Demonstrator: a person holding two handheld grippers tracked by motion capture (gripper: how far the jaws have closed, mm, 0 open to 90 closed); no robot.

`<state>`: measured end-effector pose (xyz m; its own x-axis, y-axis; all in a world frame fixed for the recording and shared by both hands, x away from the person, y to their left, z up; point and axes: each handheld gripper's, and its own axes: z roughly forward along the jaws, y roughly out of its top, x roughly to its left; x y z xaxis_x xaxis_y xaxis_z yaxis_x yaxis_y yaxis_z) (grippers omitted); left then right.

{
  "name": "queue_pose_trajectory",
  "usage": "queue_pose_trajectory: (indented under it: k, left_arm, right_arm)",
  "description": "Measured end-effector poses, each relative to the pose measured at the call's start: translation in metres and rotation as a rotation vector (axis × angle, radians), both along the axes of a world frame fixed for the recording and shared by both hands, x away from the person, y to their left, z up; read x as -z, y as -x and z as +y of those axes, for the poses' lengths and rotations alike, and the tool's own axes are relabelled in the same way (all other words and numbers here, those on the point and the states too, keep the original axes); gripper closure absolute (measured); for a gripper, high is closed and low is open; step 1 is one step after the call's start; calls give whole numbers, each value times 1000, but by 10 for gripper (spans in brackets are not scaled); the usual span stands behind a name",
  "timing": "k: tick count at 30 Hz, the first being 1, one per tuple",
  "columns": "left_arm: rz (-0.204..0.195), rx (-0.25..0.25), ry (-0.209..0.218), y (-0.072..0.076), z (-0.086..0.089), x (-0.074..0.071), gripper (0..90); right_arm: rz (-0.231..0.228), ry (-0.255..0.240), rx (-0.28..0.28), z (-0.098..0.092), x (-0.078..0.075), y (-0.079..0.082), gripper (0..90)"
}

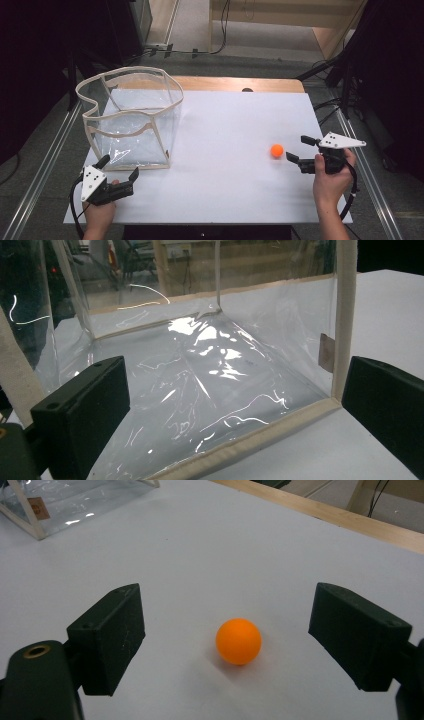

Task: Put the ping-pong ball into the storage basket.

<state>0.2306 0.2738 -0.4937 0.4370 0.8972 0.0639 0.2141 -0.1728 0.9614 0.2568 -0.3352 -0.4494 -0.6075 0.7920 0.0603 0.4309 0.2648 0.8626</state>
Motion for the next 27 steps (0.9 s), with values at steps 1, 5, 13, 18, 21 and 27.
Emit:
queue_pose_trajectory:
  k: [1,5,13,18,21,27]
  left_arm:
    - [-1,0,-7,0,0,0,0]
    - [-1,3,-9,0,0,0,0]
    - [-3,6,-6,0,0,0,0]
    - [-3,7,-5,0,0,0,0]
    - [-3,8,-6,0,0,0,0]
    - [-3,8,-5,0,0,0,0]
  right_arm:
    - [2,5,0,1,-1,-2,128]
    - [18,21,-10,3,-6,-10,128]
    - [61,80,-38,11,-12,-25,128]
    - [91,99,-46,14,-12,-34,128]
    - [119,110,-57,16,-13,-40,128]
    - [164,159,-84,22,-12,-51,128]
